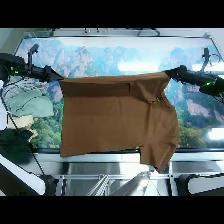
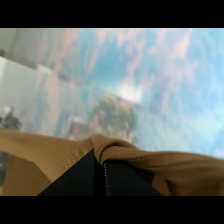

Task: Fold the shirts.

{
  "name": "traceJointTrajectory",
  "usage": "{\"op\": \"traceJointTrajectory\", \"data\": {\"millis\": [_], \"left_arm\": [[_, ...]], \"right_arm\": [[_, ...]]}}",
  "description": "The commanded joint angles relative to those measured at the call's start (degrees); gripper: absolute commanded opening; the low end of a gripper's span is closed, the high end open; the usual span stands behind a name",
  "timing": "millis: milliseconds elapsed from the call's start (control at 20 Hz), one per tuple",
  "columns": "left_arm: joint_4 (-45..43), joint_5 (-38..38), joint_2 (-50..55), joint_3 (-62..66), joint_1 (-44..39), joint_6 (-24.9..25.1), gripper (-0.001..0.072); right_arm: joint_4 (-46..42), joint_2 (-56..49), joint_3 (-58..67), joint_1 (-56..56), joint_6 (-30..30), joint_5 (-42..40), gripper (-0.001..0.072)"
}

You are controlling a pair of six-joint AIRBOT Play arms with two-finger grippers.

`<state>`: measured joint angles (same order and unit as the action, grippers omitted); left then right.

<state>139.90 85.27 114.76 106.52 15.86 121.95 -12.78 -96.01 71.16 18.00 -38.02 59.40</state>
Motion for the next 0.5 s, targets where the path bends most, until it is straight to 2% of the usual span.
{"op": "traceJointTrajectory", "data": {"millis": [0,200,450], "left_arm": [[-0.44,4.81,0.59,-4.96,0.26,-0.57,0.0025],[-0.50,3.06,-2.05,-14.80,2.16,0.11,0.0024],[-0.79,-0.59,-7.08,-25.88,3.58,2.75,0.0024]], "right_arm": [[-12.87,-0.37,-0.17,1.51,-3.67,4.76,0.0017],[-21.31,0.09,-3.80,2.93,-6.16,5.79,0.0016],[-22.84,0.74,-9.53,2.93,-5.44,1.31,0.0016]]}}
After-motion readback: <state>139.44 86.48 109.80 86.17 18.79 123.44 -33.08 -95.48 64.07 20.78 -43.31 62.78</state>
